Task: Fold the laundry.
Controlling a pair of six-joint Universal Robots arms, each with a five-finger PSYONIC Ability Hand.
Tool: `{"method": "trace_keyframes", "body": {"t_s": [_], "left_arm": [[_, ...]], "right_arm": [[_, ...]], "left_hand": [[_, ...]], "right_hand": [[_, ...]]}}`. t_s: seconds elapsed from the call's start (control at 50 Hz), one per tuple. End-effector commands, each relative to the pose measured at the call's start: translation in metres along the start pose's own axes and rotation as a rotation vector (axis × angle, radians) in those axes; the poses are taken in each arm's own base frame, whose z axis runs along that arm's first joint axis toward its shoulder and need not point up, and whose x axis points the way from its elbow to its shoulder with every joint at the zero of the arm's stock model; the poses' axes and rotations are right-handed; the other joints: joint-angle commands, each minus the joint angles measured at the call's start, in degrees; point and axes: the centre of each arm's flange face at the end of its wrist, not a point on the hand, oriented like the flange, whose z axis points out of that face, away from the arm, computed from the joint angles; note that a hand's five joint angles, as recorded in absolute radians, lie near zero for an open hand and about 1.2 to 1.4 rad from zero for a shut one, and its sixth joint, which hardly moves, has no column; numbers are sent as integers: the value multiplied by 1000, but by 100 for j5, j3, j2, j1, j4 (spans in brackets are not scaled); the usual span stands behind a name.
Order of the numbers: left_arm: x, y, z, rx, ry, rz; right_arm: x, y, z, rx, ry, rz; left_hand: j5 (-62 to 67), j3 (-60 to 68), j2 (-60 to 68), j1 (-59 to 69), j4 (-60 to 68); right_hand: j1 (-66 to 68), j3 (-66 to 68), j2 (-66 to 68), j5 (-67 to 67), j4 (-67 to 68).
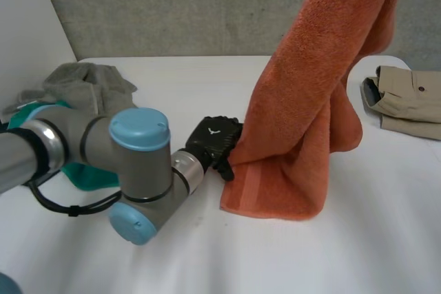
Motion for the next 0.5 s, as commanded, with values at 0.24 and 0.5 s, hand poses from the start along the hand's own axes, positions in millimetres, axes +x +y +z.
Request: {"method": "trace_keyframes", "body": {"t_s": [0.24,0.5], "left_arm": [[-58,-72,-24,156,-330,-58],[-94,-138,-110,244,-405,382]], "right_arm": [[10,60,14,-167,41,39],[39,182,-7,-610,21,-29]], "left_hand": [[5652,5561,5581,5628,5647],[5652,5561,5581,5628,5647]], "right_hand": [[1795,1196,1346,1308,1147],[1795,1196,1346,1308,1147]]}}
